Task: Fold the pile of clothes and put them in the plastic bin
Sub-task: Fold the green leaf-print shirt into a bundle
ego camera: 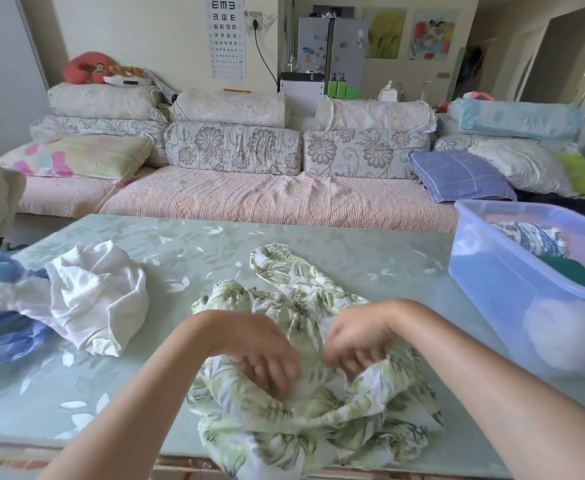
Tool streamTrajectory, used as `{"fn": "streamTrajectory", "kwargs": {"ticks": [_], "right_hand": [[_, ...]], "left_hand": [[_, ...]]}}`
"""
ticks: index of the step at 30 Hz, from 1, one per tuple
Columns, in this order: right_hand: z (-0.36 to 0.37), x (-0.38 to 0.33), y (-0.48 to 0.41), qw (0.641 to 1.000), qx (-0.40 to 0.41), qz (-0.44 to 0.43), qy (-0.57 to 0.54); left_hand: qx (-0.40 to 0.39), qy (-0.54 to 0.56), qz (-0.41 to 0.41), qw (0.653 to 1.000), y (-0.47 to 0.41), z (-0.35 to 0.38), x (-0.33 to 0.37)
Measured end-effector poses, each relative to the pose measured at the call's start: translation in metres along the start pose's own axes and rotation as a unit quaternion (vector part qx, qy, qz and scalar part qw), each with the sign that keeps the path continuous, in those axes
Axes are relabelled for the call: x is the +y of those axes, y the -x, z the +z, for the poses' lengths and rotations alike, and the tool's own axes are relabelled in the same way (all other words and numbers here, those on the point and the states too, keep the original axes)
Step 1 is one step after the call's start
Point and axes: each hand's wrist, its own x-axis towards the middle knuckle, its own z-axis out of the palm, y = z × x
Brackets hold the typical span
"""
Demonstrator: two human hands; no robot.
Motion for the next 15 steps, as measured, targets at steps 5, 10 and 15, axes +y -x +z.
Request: {"fn": "streamTrajectory", "kwargs": {"ticks": [5,10,15], "right_hand": [[-0.003,-0.002,-0.023,0.937,0.322,-0.106,0.082],[0.012,0.002,-0.041,0.945,0.26,-0.101,0.172],[0.011,-0.02,-0.041,0.938,0.29,-0.178,0.063]], "left_hand": [[0.435,-0.298,0.062,0.847,-0.024,-0.014,-0.025],[0.437,-0.295,0.037,0.849,-0.027,-0.018,-0.041],[0.443,-0.186,0.064,0.875,0.005,-0.034,-0.045]]}}
